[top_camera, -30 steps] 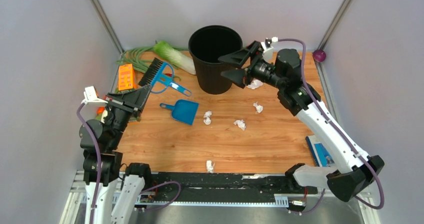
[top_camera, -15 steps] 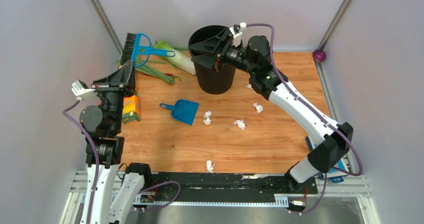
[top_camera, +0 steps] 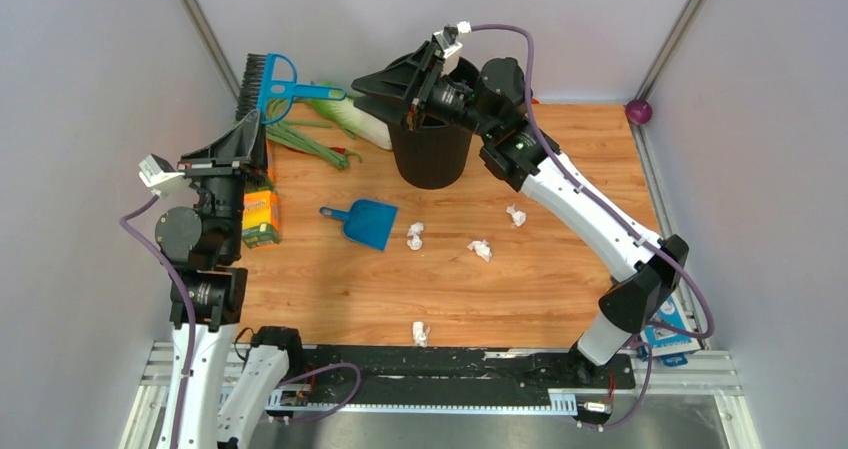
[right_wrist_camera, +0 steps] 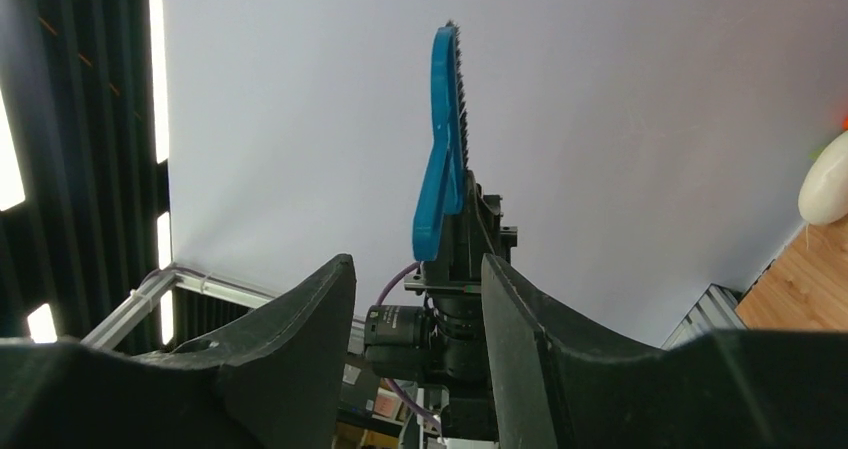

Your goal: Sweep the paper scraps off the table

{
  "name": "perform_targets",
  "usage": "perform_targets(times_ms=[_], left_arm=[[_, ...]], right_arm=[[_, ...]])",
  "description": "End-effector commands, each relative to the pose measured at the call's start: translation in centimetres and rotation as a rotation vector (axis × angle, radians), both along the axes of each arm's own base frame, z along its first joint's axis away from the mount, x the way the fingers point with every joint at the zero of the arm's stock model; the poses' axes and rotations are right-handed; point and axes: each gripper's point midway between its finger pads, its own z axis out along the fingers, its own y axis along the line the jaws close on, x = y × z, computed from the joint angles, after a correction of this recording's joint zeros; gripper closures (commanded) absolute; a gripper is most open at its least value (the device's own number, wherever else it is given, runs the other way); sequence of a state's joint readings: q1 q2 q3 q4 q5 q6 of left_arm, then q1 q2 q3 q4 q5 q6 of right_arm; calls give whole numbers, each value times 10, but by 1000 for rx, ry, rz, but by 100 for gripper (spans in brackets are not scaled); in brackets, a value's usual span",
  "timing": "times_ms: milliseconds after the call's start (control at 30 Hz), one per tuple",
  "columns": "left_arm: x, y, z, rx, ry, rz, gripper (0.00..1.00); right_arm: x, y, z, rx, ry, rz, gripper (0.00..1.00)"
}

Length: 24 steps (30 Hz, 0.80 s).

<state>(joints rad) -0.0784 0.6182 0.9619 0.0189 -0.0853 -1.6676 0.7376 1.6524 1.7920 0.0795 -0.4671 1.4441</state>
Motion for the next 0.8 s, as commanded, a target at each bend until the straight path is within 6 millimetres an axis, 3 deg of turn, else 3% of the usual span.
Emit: perform_targets(times_ms=[0, 333, 767], left_arm=[[0, -3, 14, 2, -20, -17, 100], [4, -10, 10, 37, 0, -44, 100], [3, -11, 11, 64, -3, -37, 100]], right_arm=[[-12, 2, 23, 34, -93, 26, 48], [-6, 21, 16, -18, -126, 22, 52], [-3, 25, 14, -22, -124, 15, 61]])
